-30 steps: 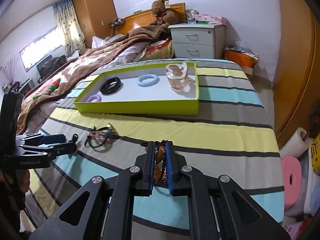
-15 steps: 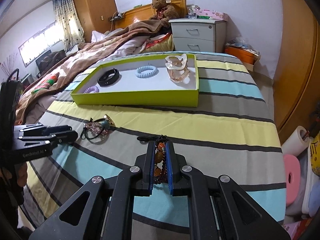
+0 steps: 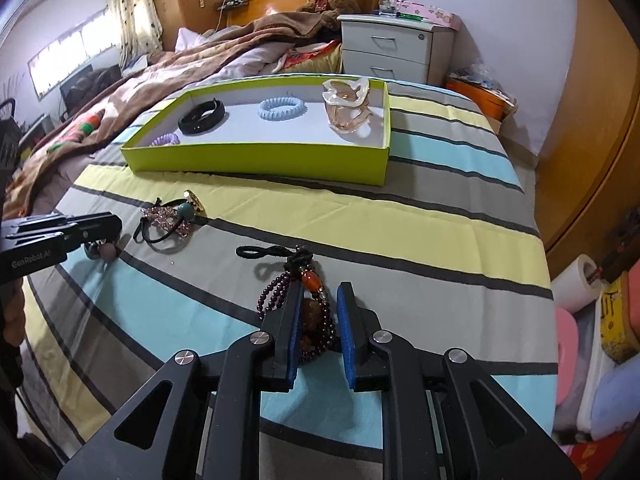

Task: Organize jewelry
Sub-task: 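Grasp the black hair tie with pink ball using the left gripper while the right gripper lifts the beads, then carry the black tie and the beaded bracelet over the green box with both grippers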

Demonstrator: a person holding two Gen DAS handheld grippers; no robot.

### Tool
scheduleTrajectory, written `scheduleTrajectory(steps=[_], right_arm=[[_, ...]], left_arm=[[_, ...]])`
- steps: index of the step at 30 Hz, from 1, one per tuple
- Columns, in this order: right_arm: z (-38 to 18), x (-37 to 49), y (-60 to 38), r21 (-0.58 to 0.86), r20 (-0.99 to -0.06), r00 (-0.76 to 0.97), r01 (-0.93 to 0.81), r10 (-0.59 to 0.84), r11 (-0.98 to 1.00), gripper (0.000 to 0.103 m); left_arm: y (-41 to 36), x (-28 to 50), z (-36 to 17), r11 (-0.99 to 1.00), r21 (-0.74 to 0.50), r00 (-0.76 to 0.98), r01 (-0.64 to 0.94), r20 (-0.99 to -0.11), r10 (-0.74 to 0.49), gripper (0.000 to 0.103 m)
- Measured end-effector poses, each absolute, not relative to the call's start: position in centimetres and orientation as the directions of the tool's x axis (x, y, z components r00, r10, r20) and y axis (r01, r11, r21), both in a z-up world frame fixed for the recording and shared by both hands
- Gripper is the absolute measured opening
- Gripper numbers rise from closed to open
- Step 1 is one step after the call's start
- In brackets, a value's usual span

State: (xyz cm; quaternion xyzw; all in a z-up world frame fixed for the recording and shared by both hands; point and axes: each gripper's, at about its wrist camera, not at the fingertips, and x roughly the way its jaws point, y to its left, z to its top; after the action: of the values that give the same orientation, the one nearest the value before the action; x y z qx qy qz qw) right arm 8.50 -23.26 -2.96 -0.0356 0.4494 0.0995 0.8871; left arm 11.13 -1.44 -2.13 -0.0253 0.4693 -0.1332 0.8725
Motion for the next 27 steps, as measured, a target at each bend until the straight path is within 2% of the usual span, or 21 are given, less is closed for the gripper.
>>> scheduleTrajectory(steps=[9, 11, 27], right_arm=[[-3.0, 8.5, -23.2, 0.016, -0.804, 0.582, -0.183, 0.121, 0.983, 0.018], [-3.0, 8.5, -23.2, 0.019, -0.802, 0.585, -0.177, 0.121, 0.984, 0.014], [-1.1, 7.8, -23.3, 0.065, -0.751, 0.640, -0.169, 0.160, 0.983, 0.008]], left_arm=[[-1.7, 11.2, -2.5, 0.967, -0.137, 0.521, 0.216, -0.821, -0.233, 0.018], [-1.9, 11.1, -2.5, 0.967, -0.120, 0.525, 0.226, -0.821, -0.225, 0.018], [0.0, 10.5, -0.1, 0.961, -0.179, 0.574, 0.211, -0.773, -0.270, 0.017]])
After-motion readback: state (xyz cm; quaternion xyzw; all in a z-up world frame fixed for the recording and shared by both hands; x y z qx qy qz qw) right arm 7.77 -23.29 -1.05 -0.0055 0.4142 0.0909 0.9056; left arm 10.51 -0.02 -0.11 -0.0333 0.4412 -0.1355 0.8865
